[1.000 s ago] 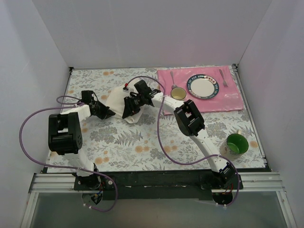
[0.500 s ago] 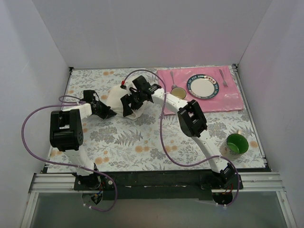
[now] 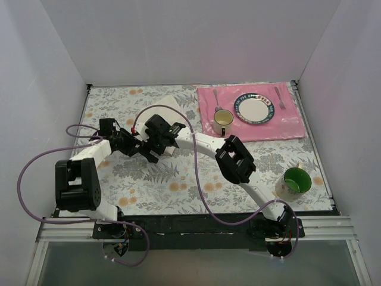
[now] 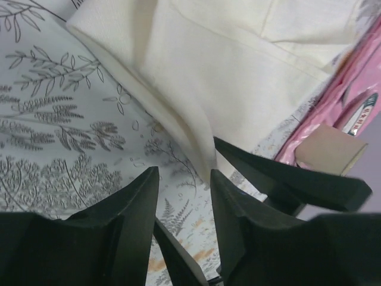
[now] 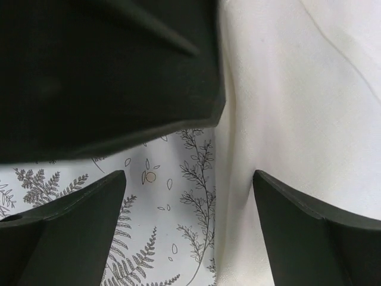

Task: Fold the napkin, place the utensils inside, and roll it up
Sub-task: Roll the napkin with the utensil

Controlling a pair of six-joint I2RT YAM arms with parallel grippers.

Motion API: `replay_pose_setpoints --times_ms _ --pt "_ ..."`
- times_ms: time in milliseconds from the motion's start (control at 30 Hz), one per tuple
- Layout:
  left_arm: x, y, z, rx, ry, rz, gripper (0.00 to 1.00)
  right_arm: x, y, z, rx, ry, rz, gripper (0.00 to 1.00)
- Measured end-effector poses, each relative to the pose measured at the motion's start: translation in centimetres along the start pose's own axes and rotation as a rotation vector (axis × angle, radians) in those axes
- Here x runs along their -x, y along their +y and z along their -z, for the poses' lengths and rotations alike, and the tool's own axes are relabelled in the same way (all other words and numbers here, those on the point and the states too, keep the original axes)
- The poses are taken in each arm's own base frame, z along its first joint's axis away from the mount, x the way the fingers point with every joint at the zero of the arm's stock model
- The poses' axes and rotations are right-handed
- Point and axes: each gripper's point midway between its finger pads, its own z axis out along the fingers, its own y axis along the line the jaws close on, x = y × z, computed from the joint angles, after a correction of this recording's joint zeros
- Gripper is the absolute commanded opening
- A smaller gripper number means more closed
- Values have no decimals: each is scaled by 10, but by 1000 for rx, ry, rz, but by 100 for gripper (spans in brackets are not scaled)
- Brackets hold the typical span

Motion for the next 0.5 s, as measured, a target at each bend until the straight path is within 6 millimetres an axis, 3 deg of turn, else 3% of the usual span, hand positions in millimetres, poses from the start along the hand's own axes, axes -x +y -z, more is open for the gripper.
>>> replay_pose_setpoints --times_ms 133,233,300,500 --pt "4 -14 30 -46 -74 -30 41 5 -11 12 -29 -19 -11 97" --pt "9 -23 40 -74 -103 -40 37 7 -25 29 -54 -38 -43 97" --pt "12 -25 38 -74 -95 -33 29 9 -33 41 -69 -59 -58 96" --pt "17 -26 5 -71 -13 7 24 11 -45 60 -94 -102 -67 86"
